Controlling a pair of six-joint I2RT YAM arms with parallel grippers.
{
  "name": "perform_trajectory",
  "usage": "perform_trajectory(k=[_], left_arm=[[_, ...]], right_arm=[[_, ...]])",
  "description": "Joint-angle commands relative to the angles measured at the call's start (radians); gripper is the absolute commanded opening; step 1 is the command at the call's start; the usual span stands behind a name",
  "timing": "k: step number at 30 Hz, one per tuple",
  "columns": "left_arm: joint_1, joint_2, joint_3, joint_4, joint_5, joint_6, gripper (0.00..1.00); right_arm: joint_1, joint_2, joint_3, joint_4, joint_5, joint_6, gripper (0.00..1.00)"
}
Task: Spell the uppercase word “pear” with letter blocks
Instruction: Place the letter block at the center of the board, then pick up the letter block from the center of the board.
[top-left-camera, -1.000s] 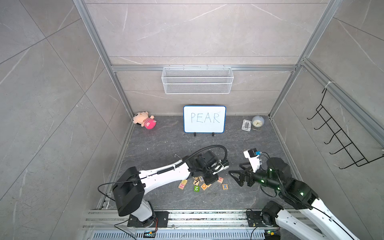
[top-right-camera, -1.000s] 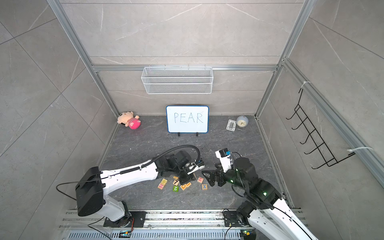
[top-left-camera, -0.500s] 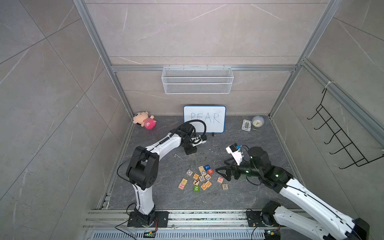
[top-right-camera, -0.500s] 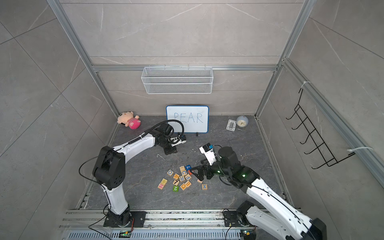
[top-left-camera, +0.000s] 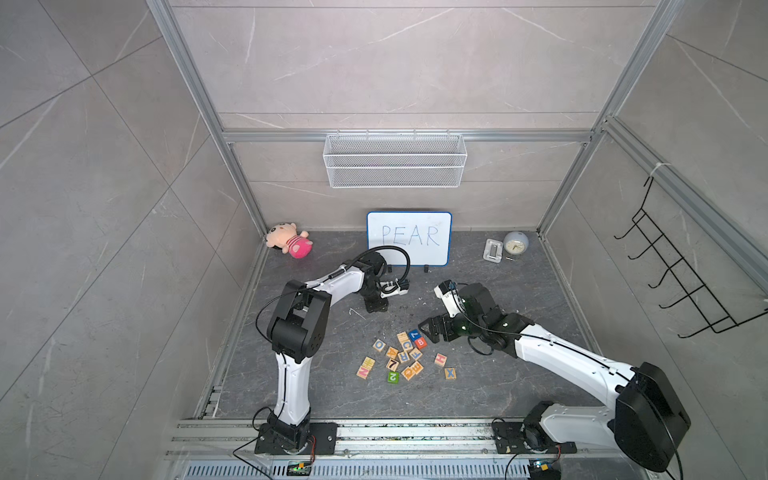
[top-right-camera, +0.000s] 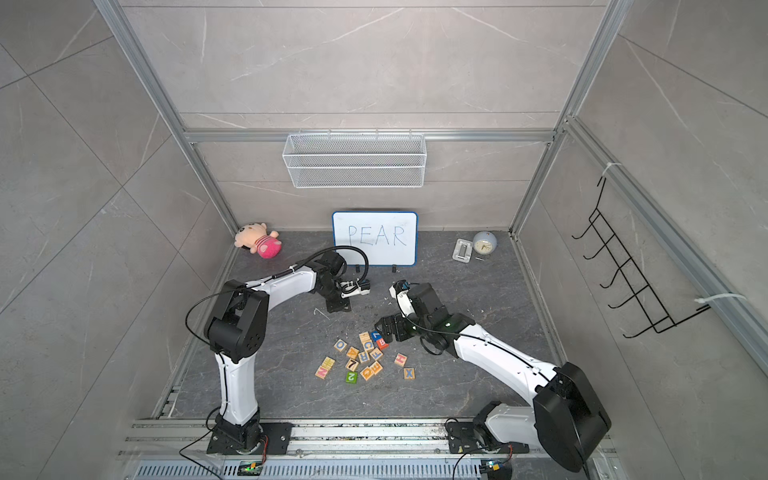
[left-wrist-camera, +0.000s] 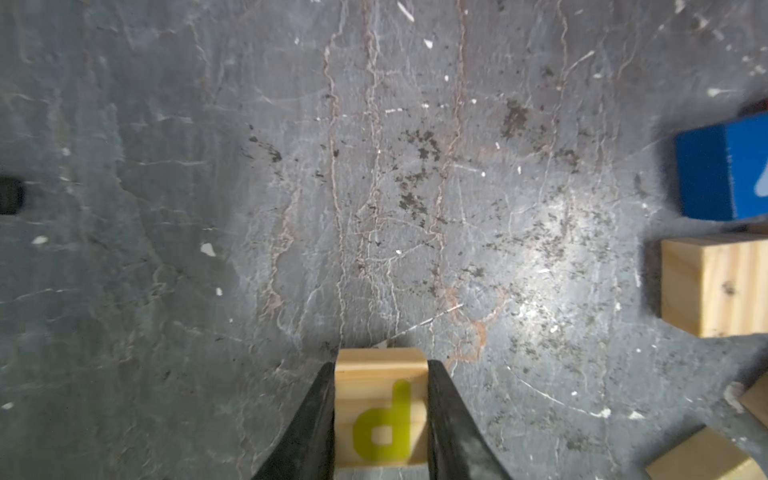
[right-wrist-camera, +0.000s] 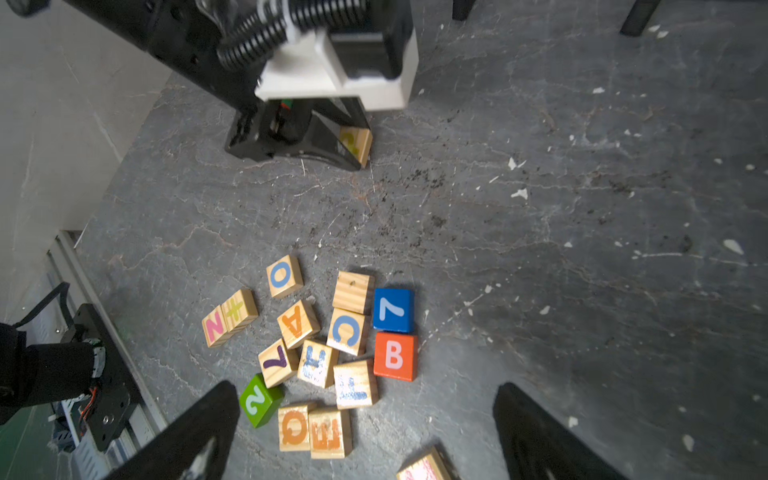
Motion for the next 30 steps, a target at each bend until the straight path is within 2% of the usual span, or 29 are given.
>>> perform_trajectory(k=[1, 2, 4, 6, 7, 8, 12, 15, 19, 21, 22, 23, 27, 28, 30], left_arm=[[0.001, 0.008, 0.003, 0.024, 0.027, 0.036, 0.34], [0.001, 0.009, -0.003, 0.035, 0.026, 0.035, 0.38], [0.000, 0.005, -0.014, 0.056, 0.016, 0.025, 0.53], [0.001, -0.008, -0.019, 0.076, 0.003, 0.000, 0.84], [0.000, -0.019, -0.018, 0.077, -0.004, -0.017, 0.86], [-0.004, -0.033, -0.018, 0.083, -0.027, -0.044, 0.99], [-0.039, -0.156, -0.081, 0.196, -0.110, -0.218, 1.00], [-0.049, -0.209, -0.104, 0.281, -0.176, -0.504, 1.00], [-0.060, -0.272, -0.162, 0.322, -0.285, -0.990, 1.00], [-0.082, -0.313, -0.243, 0.395, -0.358, -1.170, 1.00], [-0.096, -0.318, -0.264, 0.406, -0.385, -1.235, 0.95], [-0.110, -0.311, -0.266, 0.397, -0.407, -1.266, 0.87], [-0.188, -0.258, -0.192, 0.262, -0.589, -1.344, 0.68], [-0.203, -0.246, -0.170, 0.241, -0.617, -1.351, 0.65], [-0.220, -0.226, -0.141, 0.223, -0.648, -1.372, 0.69]], right_arm=[[0.005, 0.007, 0.044, 0.031, 0.036, 0.007, 0.98], [0.004, 0.009, 0.046, 0.030, 0.039, 0.007, 0.98], [0.004, 0.010, 0.051, 0.028, 0.036, 0.006, 0.98], [0.004, 0.010, 0.049, 0.033, 0.034, 0.004, 0.98], [0.004, 0.010, 0.049, 0.033, 0.037, 0.001, 0.98], [0.005, 0.012, 0.051, 0.031, 0.040, -0.002, 0.98], [0.004, 0.006, 0.061, 0.023, 0.045, 0.001, 0.98], [0.005, -0.006, 0.068, 0.011, 0.054, 0.004, 0.98], [0.005, -0.027, 0.063, 0.002, 0.080, 0.010, 0.98], [0.005, -0.033, 0.057, 0.004, 0.088, 0.015, 0.98], [0.005, -0.036, 0.052, 0.009, 0.089, 0.018, 0.98], [0.007, -0.038, 0.048, 0.012, 0.092, 0.021, 0.98], [0.007, -0.048, 0.040, 0.017, 0.095, 0.026, 0.98], [0.006, -0.050, 0.039, 0.015, 0.096, 0.027, 0.98], [0.006, -0.058, 0.030, 0.018, 0.098, 0.029, 0.98]])
